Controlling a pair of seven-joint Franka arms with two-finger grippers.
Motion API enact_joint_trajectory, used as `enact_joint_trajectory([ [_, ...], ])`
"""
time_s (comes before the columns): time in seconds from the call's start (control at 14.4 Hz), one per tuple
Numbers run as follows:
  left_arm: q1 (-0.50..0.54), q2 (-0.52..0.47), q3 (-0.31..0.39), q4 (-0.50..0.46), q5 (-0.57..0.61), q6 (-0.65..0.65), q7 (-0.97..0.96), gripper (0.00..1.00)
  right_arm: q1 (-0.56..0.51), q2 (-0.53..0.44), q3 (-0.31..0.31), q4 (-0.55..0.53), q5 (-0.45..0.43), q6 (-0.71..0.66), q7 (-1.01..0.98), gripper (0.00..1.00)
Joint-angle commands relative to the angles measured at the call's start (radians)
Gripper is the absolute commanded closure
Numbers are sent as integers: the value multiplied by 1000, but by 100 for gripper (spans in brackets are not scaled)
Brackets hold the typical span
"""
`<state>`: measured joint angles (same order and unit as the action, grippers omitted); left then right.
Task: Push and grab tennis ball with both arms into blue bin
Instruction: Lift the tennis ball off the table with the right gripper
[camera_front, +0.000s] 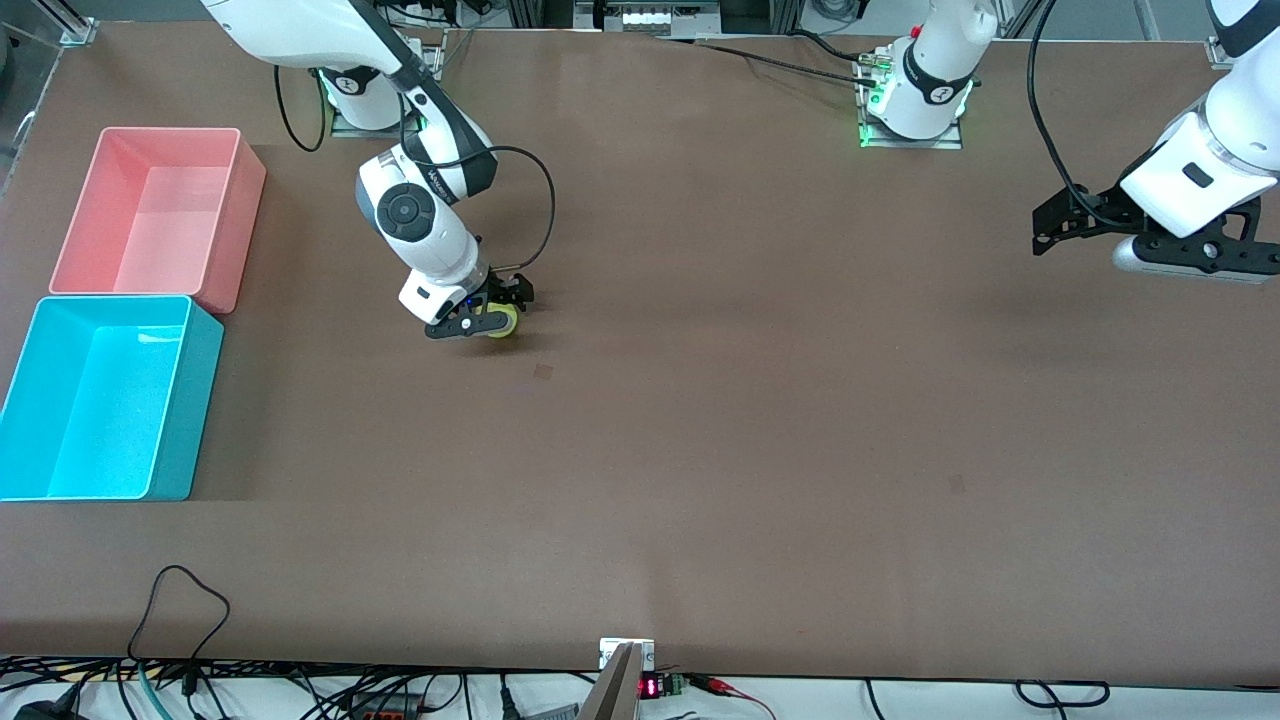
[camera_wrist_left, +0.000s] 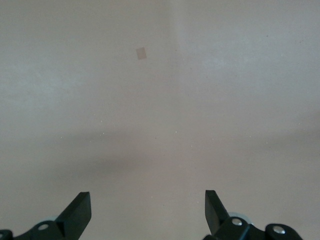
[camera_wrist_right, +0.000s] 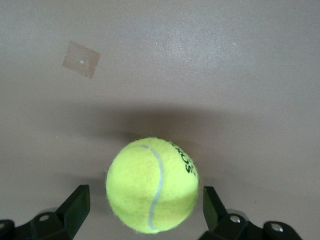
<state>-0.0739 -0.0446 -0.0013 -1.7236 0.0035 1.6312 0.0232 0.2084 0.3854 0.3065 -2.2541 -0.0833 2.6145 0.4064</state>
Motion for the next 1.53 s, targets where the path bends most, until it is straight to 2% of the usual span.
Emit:
enact_joint_trajectory([
  [0.0, 13, 6, -3, 7, 23, -22, 3, 0, 2, 17, -1, 13, -27, 9, -9, 0],
  [1.46, 6, 20, -12, 33, 23, -60, 66, 0, -1, 47, -4, 27, -72, 42, -31, 0],
])
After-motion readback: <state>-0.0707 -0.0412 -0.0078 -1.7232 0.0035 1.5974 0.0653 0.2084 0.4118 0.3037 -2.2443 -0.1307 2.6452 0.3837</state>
